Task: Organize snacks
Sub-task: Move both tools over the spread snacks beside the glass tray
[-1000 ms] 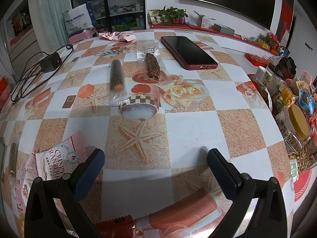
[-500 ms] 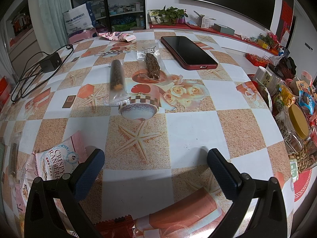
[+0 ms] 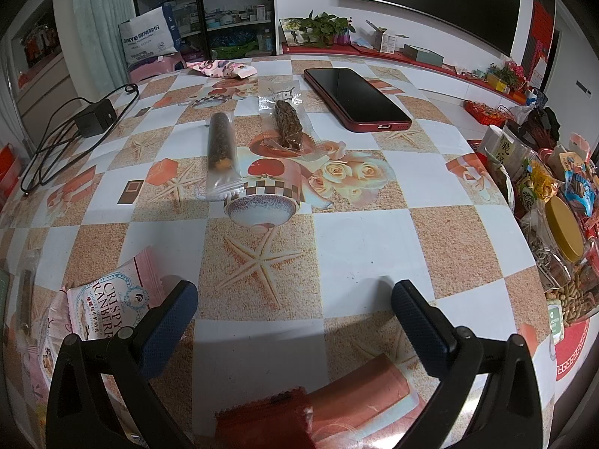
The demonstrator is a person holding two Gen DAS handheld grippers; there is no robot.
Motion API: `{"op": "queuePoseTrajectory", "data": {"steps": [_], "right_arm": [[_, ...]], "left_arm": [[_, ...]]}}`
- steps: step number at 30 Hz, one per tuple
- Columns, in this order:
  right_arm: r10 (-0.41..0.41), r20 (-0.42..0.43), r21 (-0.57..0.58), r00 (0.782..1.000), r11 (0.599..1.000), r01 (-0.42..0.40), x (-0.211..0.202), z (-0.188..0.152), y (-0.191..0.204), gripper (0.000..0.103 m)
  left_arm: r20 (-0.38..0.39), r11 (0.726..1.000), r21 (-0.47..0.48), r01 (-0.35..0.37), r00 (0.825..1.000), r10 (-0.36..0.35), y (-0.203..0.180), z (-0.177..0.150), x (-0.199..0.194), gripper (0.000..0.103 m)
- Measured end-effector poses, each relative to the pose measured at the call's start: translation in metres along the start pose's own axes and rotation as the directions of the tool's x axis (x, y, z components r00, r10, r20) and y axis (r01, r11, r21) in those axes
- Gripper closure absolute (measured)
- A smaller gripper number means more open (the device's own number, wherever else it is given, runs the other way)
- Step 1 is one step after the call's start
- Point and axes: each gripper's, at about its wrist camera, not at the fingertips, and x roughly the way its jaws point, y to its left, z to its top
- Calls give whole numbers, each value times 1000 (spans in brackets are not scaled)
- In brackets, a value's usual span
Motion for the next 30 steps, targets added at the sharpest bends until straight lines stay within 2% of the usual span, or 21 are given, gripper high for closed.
{"op": "queuePoseTrajectory", "data": {"steps": [2,3,5,7,8,9,10,11,12,13,14,16,18,19,20,22,24,25,27,29,30], "right_arm": [[2,-9,8,1000,1000,-2,0,2,0,0],[3,-17,13,1000,1000,-3,0,3,0,0],[1,-34,18,999,1000,-1,0,7,-1,0],[5,-56,23,998,1000,-3,0,10,-1,0],[5,-72,25,997,1000,-3,1,12,-1,0],[5,-92,28,996,1000,-2,1,14,0,0],[5,-101,33,995,999,-1,1,17,-1,0],[0,-100,39,995,999,4,-1,19,-1,0],[1,-86,43,996,999,3,-6,20,-1,0],[2,-67,45,998,999,1,-11,21,0,0],[8,-48,43,999,999,-6,-17,22,2,0],[11,-15,29,1000,1000,-11,-27,23,7,0],[9,8,4,1000,1000,-9,-40,22,17,0],[9,18,-5,1000,1000,-9,-45,22,22,0],[16,29,-14,999,1000,-16,-51,21,27,0],[35,43,-36,998,999,-33,-61,18,38,0],[49,39,-68,998,997,-46,-68,13,52,0],[57,31,-84,998,995,-54,-71,9,60,0],[67,8,-113,998,991,-65,-70,0,71,0],[59,-24,-143,998,988,-62,-66,-13,83,0],[48,-42,-155,998,986,-54,-62,-20,89,0]], "left_arm": [[-31,1000,13,4,1000,-4,0,2,1,0],[-77,999,30,18,997,-16,1,6,1,0],[-189,996,74,51,981,-36,0,13,14,0],[-263,992,102,70,964,-41,-3,16,22,0],[-312,990,115,83,949,-43,-4,19,27,0],[-412,987,126,103,910,-43,-7,12,35,0],[-480,983,145,115,877,-32,-7,10,41,0],[-531,977,147,155,846,-54,-6,14,40,0],[-525,972,134,192,846,-94,-5,20,30,0],[-512,970,145,195,854,-95,0,26,23,0],[-498,963,133,234,856,-139,7,34,8,0],[-460,954,141,265,871,-174,27,51,-22,0],[-471,946,136,293,859,-199,51,60,-45,0],[-455,941,133,311,863,-221,59,56,-54,0],[-459,935,124,331,855,-241,73,53,-66,0],[-449,939,152,310,867,-214,85,42,-79,0],[-467,940,169,295,864,-188,109,31,-94,0],[-479,943,170,285,860,-174,121,27,-98,0],[-527,950,155,270,836,-152,145,16,-102,0],[-577,957,128,261,804,-142,174,2,-106,0],[-588,960,123,251,798,-133,184,-4,-108,0]]}}
